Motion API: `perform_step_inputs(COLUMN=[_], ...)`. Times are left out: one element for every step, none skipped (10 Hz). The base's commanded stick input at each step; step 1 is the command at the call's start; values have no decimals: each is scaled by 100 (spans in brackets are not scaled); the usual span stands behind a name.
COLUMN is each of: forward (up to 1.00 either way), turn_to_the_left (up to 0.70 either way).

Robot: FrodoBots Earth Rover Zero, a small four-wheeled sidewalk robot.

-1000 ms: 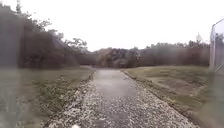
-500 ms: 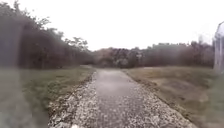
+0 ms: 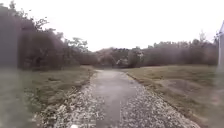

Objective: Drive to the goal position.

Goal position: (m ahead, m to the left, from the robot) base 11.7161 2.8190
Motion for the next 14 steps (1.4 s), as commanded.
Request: perform_step_inputs(forward=[70,70,70,70,70,70,70,70,70,70,70,70,70,70], turn_to_the_left=[0,0,0,0,0,0,0,0,0,0,0,0,0,0])
